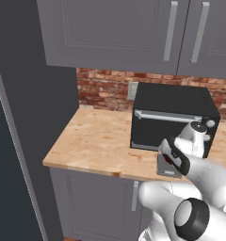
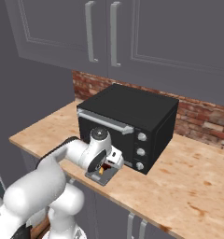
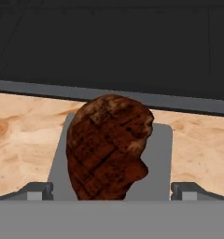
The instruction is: Take the steak from the fridge and place it on the digital scale on the counter by the fridge. Wait a few seconds for a reading, then move it to the plate on the dining counter.
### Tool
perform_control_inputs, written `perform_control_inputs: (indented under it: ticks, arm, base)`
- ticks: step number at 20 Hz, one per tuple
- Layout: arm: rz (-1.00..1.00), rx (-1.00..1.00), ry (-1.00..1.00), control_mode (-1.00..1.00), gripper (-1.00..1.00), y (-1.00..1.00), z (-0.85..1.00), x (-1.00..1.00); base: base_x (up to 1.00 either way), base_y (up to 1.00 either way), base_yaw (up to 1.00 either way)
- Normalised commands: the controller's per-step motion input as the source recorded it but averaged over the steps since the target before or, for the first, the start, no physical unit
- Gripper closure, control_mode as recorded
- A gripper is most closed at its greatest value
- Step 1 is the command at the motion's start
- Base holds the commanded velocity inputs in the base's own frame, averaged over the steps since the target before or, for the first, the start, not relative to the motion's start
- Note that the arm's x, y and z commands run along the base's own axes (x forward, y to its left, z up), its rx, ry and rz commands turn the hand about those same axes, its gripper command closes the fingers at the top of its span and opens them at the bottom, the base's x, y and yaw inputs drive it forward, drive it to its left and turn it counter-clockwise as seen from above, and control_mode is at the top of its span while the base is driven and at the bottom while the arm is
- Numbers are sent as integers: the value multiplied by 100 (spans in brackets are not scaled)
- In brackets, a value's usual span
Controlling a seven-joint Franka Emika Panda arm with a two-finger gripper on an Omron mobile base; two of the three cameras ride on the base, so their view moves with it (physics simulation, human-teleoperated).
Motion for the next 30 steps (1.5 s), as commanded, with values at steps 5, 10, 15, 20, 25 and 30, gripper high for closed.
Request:
perform_control_inputs:
  ticks: [5, 10, 15, 20, 25, 30]
  arm:
    - [-3, 0, 0, -100, -100, 24, -50, 8]
    - [-2, 0, 0, -100, -100, 27, -50, 8]
    - [0, 0, 0, -100, -100, 23, -48, 1]
    - [0, 0, 0, -100, 100, 19, -31, -15]
    - [0, 0, -11, -100, 100, 3, 8, -39]
    - [1, 1, -11, -100, 100, 1, 83, -56]
  base:
    - [0, 0, 0]
    - [0, 0, 0]
    - [0, 0, 0]
    - [0, 0, 0]
    - [0, 0, 0]
    - [0, 0, 0]
